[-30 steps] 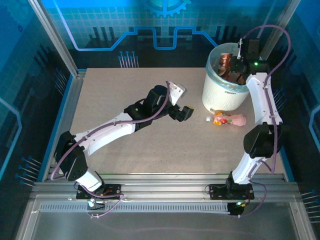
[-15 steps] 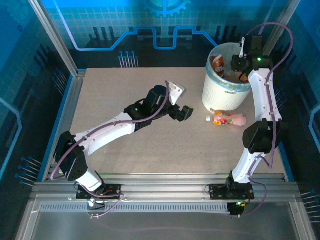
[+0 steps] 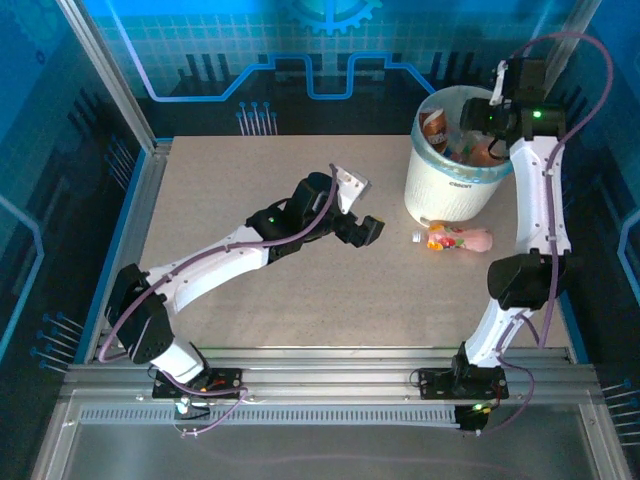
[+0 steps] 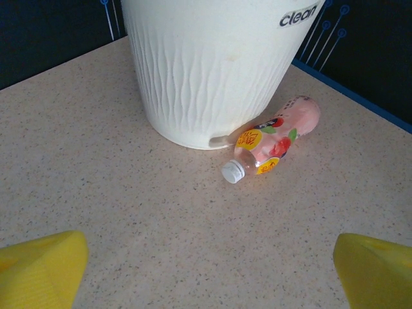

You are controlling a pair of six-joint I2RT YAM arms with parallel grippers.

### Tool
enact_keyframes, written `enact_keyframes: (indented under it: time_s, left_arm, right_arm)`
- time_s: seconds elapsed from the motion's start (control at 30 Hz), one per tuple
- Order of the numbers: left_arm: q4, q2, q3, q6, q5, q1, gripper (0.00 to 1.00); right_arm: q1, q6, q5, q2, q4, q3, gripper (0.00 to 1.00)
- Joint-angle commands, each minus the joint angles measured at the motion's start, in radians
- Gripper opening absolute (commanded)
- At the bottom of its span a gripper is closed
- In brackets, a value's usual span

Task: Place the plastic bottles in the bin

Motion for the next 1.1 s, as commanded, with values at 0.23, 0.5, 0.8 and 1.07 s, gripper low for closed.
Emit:
enact_keyframes:
  time_s: [0.23,0.5,0.8,1.07]
  left_arm:
    - [0.078,-0.068,-0.120,-0.025,0.088,-0.002,0.96]
    - [0.109,-0.004,-0.109,0.023,0.152,-0.066,0.93]
    - [0.105,0.141,-0.006,-0.026,0.198,-0.078,0.92]
    - [0.087,0.256,0.081,-0.032,0.186,-0.078,0.93]
  right_arm:
    - [-0.073,0.131,-0.076,-0.564,0.136,-0.578,0.75]
    - [-0.202,0.172,-0.132,-0.878,0.184,-1.069,0.74]
    - [-0.533,0.267,-0.547,-0.798,0.570,-1.481,0.75]
    - [-0.583,0.300,-0.565,-0.528,0.725,-1.457,0.78]
